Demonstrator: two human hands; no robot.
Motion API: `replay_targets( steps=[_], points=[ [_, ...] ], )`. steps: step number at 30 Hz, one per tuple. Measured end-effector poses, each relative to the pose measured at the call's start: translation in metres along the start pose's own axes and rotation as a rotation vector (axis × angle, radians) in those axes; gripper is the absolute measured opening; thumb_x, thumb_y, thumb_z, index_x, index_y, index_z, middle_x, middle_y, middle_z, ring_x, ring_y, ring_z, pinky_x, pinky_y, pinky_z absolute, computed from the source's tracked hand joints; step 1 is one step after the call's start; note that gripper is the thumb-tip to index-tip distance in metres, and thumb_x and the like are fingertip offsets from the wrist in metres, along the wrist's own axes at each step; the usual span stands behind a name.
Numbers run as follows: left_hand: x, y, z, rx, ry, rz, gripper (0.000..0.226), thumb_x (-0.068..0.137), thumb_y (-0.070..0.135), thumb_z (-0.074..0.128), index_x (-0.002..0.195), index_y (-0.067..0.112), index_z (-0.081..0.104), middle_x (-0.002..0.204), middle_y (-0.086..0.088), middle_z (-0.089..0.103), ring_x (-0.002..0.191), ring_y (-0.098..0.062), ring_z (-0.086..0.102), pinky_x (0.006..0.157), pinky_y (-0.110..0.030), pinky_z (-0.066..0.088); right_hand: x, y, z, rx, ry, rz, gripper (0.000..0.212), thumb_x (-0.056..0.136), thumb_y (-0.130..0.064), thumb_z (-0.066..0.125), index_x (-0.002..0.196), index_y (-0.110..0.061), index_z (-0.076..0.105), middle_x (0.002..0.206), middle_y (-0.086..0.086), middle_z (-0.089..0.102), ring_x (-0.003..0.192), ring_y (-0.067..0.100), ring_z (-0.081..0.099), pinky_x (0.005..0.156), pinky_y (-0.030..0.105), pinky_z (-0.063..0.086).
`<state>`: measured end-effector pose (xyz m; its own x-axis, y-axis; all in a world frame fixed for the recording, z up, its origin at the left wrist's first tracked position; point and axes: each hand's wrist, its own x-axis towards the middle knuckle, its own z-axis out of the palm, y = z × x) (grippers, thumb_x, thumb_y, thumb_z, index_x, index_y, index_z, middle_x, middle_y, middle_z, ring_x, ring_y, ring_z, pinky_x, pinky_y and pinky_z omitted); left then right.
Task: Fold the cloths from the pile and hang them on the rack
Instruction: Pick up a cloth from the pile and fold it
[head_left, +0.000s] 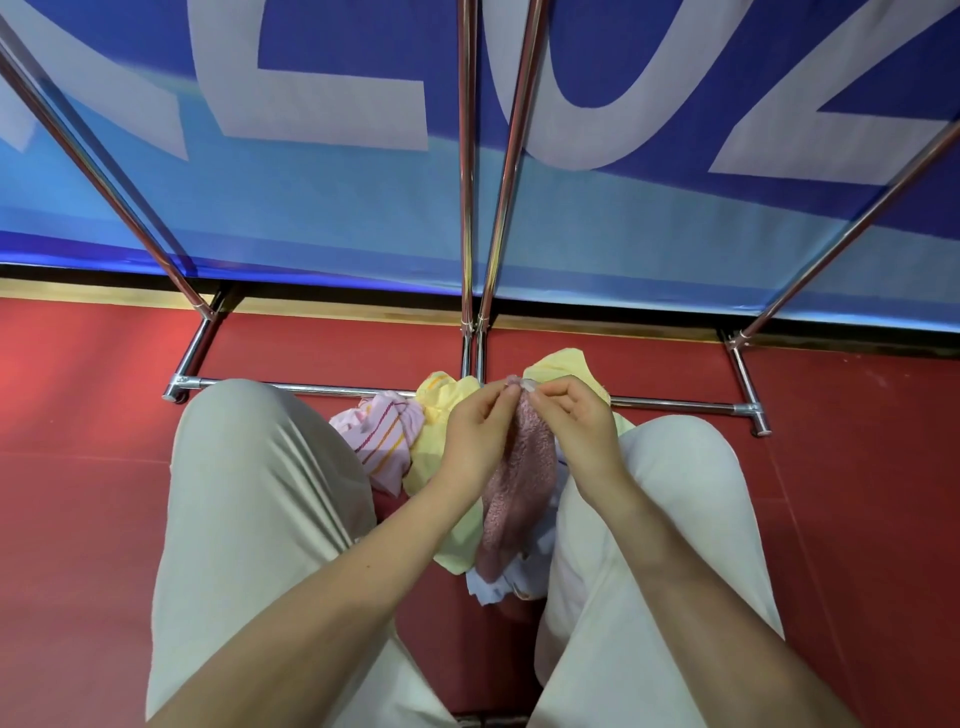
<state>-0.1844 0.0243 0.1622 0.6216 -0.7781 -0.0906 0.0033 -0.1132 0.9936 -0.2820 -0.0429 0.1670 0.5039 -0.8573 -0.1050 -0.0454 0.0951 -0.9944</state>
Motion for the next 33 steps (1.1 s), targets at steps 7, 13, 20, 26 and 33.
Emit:
replay_targets(
  steps=[7,13,20,26,33],
  points=[
    [0.004,0.005,-0.010,0.011,0.030,0.050,0.022,0.098,0.007,0.049,0.093,0.000,0.069,0.082,0.008,0.064,0.076,0.007,0.055,0.075,-0.009,0.040,-0.001,0.005,0.004,-0.213,-0.041,-0.117,0.034,0.085,0.000,0.066,0.088,-0.033,0.058,0.086,-0.013,0.060,0.079,0.002,0.054,0.076,0.015,0.044],
    [0.004,0.002,-0.017,0.031,0.005,0.032,0.021,0.099,0.011,0.049,0.091,0.011,0.069,0.086,0.006,0.066,0.081,0.002,0.057,0.076,-0.012,0.042,-0.002,0.010,0.001,-0.321,-0.045,-0.139,0.025,0.083,-0.009,0.071,0.080,-0.027,0.055,0.077,-0.005,0.053,0.073,0.008,0.047,0.069,0.018,0.039],
    [0.009,0.012,-0.030,-0.027,0.033,0.016,0.027,0.100,0.013,0.046,0.090,0.005,0.070,0.084,0.000,0.072,0.080,-0.005,0.062,0.075,-0.020,0.045,-0.005,0.015,-0.002,-0.343,-0.172,-0.123,0.035,0.085,-0.011,0.071,0.066,-0.019,0.042,0.057,-0.016,0.043,0.055,0.000,0.036,0.055,0.015,0.031],
    [0.015,0.025,-0.044,-0.101,0.127,0.013,0.030,0.101,0.011,0.045,0.085,0.014,0.070,0.078,0.008,0.069,0.070,0.002,0.061,0.067,-0.015,0.045,-0.008,0.018,-0.005,-0.369,-0.244,-0.107,0.041,0.085,-0.014,0.071,0.063,-0.020,0.038,0.054,-0.012,0.035,0.055,0.005,0.032,0.055,0.021,0.028],
    [0.026,0.028,-0.073,-0.206,0.271,-0.004,0.027,0.101,0.016,0.045,0.086,0.015,0.068,0.079,0.003,0.065,0.070,-0.004,0.057,0.066,-0.018,0.046,-0.009,0.026,-0.011,-0.514,-0.274,-0.172,0.032,0.082,-0.024,0.074,0.067,-0.010,0.049,0.062,0.009,0.044,0.060,0.011,0.038,0.060,0.030,0.032]
  ],
)
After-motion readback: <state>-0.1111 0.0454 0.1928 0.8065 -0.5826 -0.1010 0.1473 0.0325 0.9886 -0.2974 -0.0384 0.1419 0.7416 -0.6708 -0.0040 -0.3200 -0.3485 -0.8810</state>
